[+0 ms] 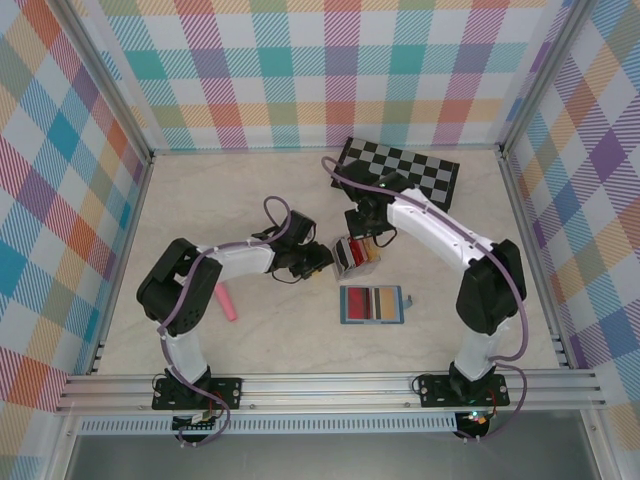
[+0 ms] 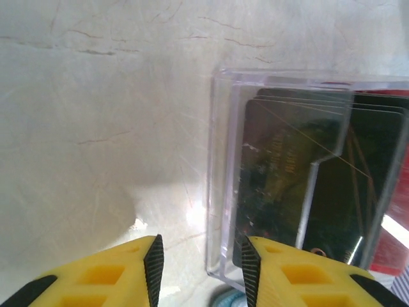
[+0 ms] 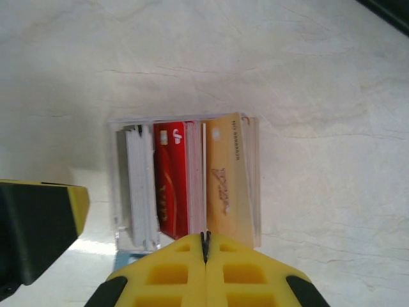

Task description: Put the credit cards into the card holder

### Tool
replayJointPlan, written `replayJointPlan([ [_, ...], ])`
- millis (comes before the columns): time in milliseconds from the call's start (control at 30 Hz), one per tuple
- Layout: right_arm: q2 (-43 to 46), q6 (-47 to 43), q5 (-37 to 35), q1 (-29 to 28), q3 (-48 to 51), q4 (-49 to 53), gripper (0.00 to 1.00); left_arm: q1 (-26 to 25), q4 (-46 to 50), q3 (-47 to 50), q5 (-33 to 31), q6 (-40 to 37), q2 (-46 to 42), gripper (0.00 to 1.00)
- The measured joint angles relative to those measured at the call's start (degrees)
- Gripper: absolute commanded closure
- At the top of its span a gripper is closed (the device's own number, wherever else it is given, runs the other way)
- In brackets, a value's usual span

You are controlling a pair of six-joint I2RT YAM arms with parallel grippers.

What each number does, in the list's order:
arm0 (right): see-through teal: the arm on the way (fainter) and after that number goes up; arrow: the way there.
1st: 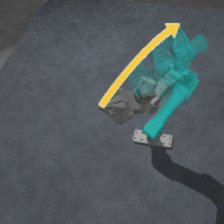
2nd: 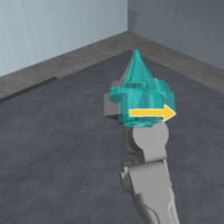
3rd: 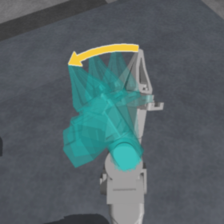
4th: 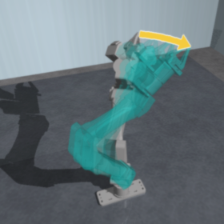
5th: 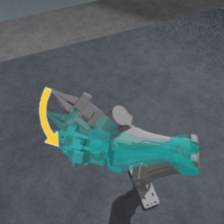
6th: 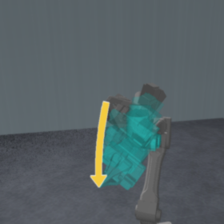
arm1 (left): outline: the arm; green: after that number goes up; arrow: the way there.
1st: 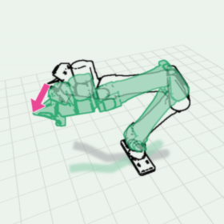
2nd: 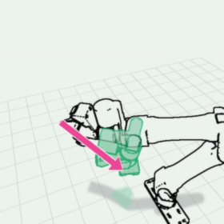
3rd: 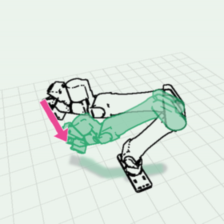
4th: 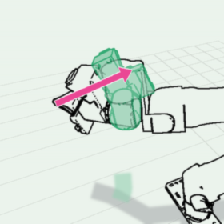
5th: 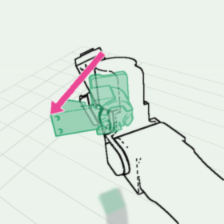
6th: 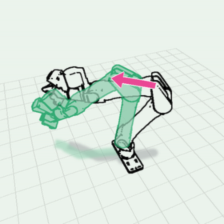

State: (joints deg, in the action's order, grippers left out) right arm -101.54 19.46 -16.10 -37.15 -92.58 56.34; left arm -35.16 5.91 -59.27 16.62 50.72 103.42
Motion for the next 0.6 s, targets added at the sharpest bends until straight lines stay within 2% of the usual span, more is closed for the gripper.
replayJointPlan([
  [200, 12.2, 5.03, 5.4, 1.49, 13.07, -5.07, 1.0, -0.74, -0.07, 2.36, -0.22, -0.68, -5.88, 0.57],
  [400, 28.13, 10.47, 5.7, 2.67, 30.69, -8.94, 1.0, -4.85, -0.04, 5.92, -0.85, -0.7, -9.55, 0.54],
  [600, 31.91, 14.08, 5.49, 2.64, 42.36, -10.73, 1.0, -10.54, -0.2, 7.34, -1.25, -0.52, -9.53, 0.54],
])
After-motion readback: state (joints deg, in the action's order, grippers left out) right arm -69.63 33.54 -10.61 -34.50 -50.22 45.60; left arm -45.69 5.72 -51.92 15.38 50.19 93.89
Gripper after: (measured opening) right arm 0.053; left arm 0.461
